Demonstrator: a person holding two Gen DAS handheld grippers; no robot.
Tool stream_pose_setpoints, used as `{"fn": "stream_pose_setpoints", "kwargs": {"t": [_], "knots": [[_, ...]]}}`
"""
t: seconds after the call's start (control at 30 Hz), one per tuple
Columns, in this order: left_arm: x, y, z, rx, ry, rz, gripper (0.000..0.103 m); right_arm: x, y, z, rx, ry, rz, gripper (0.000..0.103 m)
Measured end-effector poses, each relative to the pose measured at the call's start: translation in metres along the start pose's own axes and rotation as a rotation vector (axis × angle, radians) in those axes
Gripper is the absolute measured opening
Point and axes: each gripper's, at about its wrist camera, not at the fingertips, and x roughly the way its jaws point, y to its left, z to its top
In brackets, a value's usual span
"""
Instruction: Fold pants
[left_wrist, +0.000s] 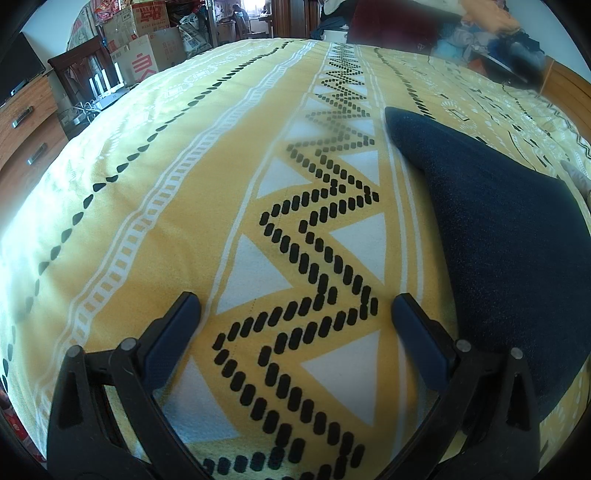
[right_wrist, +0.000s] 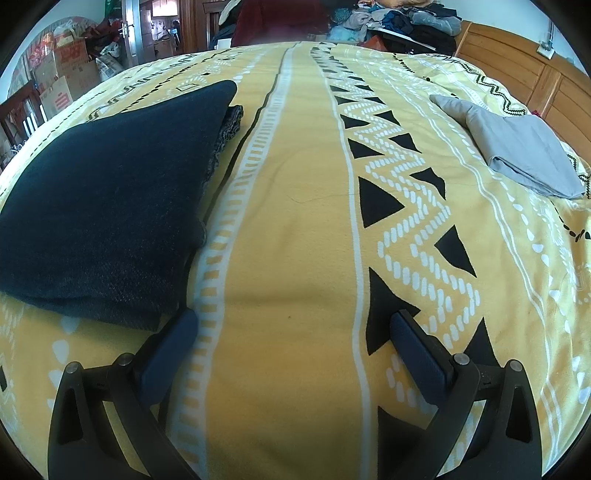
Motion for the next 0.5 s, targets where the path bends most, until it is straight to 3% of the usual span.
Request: {"fn": "stream_pose_setpoints", "kwargs": {"t": [0.5], "knots": [[-0.0010,0.0008,-0.0021,0.005,-0.001,0.006,0.103,0.0064,0.0014,0.0066,-0.006,0.012,-0.022,0.103]]}}
